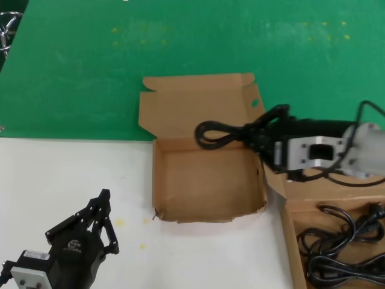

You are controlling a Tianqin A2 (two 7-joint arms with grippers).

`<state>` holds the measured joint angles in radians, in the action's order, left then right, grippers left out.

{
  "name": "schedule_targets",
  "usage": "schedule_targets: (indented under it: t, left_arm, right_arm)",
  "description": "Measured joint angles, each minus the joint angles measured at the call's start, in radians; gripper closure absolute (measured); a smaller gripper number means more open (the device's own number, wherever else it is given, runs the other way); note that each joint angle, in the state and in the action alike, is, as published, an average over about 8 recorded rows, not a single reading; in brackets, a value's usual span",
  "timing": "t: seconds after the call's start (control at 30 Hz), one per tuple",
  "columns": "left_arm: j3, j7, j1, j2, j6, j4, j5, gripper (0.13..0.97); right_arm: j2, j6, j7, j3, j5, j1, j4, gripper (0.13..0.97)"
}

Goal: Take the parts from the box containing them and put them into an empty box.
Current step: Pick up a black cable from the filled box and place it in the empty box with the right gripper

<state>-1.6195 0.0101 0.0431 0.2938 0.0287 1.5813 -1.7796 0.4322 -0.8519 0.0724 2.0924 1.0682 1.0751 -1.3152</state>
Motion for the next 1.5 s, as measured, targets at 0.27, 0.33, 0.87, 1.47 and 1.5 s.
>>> schedule_targets:
  t: [0.27,0.33,0.87,1.47,1.5]
  left_arm:
    - [0.000,0.000,0.000,0.000,0.000,0.000,0.000,0.965]
    - [0.000,0.000,0.000,0.000,0.000,0.000,0.000,0.965]
    - [0.000,0.000,0.000,0.000,0.000,0.000,0.000,0.965]
    - [0.000,0.000,0.000,0.000,0.000,0.000,0.000,0.965]
    - [0.000,0.000,0.000,0.000,0.000,0.000,0.000,0.965]
  right_arm:
    - [-0.119,0.060,0.151,0.043,0.049,0.047,0.195,0.910]
    - [-0.145,0.077,0.195,0.048,0.067,0.056,0.250,0.910]
    - [-0.295,0.170,0.622,0.052,0.213,0.140,0.632,0.911]
    - [-0.296,0.186,0.767,0.064,0.248,0.139,0.665,0.874]
    - [-0.294,0.186,0.762,0.065,0.247,0.138,0.661,0.866]
